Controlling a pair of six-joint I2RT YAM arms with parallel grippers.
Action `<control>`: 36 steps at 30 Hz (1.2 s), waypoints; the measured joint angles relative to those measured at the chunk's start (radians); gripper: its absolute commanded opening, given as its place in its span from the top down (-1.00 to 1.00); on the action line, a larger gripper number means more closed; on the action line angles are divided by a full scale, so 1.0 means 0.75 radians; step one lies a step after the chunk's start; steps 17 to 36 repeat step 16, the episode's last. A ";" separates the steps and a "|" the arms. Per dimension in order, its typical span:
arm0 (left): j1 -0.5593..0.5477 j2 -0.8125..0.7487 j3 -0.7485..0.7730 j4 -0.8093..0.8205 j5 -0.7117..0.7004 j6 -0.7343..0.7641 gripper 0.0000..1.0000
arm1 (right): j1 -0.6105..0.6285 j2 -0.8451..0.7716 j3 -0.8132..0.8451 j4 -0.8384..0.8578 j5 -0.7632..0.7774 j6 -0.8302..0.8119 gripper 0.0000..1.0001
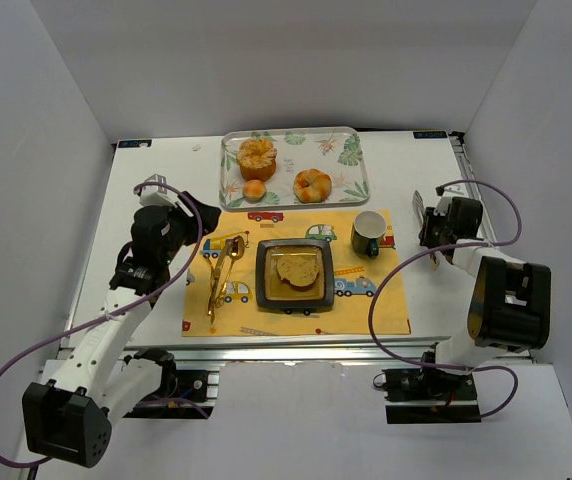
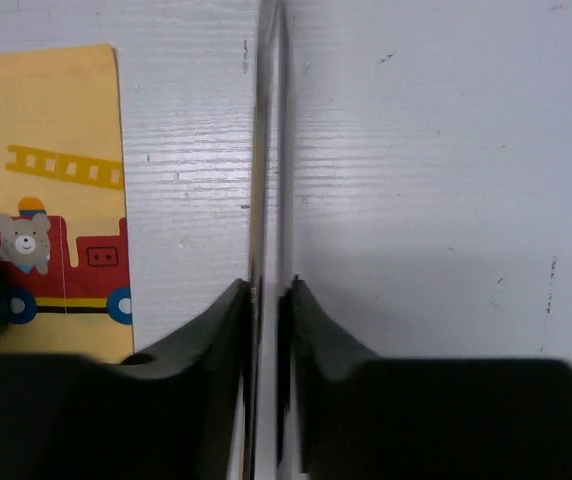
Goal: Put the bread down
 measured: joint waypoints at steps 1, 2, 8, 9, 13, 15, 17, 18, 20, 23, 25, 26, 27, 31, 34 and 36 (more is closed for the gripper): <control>0.000 0.000 0.000 0.002 0.000 -0.001 -0.49 | -0.002 0.008 0.003 0.003 -0.003 -0.008 0.05; 0.000 0.000 0.000 0.003 0.000 -0.002 -0.52 | -0.006 0.022 0.010 -0.001 -0.004 -0.019 -0.10; 0.000 -0.001 -0.002 0.007 0.000 -0.008 -0.60 | -0.060 0.054 0.085 -0.133 -0.011 -0.085 -0.79; 0.000 -0.002 -0.003 0.007 -0.001 -0.007 -0.60 | -0.066 0.046 0.105 -0.165 -0.006 -0.092 -0.79; 0.000 -0.002 -0.003 0.007 0.003 -0.007 -0.59 | -0.070 -0.037 0.200 -0.332 0.021 -0.099 -0.79; 0.000 -0.002 -0.003 0.008 0.013 -0.007 -0.53 | -0.070 -0.088 0.283 -0.398 0.023 -0.097 -0.79; 0.000 0.000 -0.004 0.011 0.020 -0.008 -0.31 | -0.070 -0.112 0.330 -0.422 0.017 -0.093 -0.79; 0.000 0.000 -0.004 0.011 0.020 -0.008 -0.31 | -0.070 -0.112 0.330 -0.422 0.017 -0.093 -0.79; 0.000 0.000 -0.004 0.011 0.020 -0.008 -0.31 | -0.070 -0.112 0.330 -0.422 0.017 -0.093 -0.79; 0.000 0.000 -0.004 0.011 0.020 -0.008 -0.31 | -0.070 -0.112 0.330 -0.422 0.017 -0.093 -0.79; 0.000 0.000 -0.004 0.011 0.020 -0.008 -0.31 | -0.070 -0.112 0.330 -0.422 0.017 -0.093 -0.79; 0.000 0.000 -0.004 0.011 0.020 -0.008 -0.31 | -0.070 -0.112 0.330 -0.422 0.017 -0.093 -0.79; 0.000 0.000 -0.004 0.011 0.020 -0.008 -0.31 | -0.070 -0.112 0.330 -0.422 0.017 -0.093 -0.79; 0.000 0.000 -0.004 0.011 0.020 -0.008 -0.31 | -0.070 -0.112 0.330 -0.422 0.017 -0.093 -0.79; 0.000 0.000 -0.004 0.011 0.020 -0.008 -0.31 | -0.070 -0.112 0.330 -0.422 0.017 -0.093 -0.79; 0.000 0.000 -0.004 0.011 0.020 -0.008 -0.31 | -0.070 -0.112 0.330 -0.422 0.017 -0.093 -0.79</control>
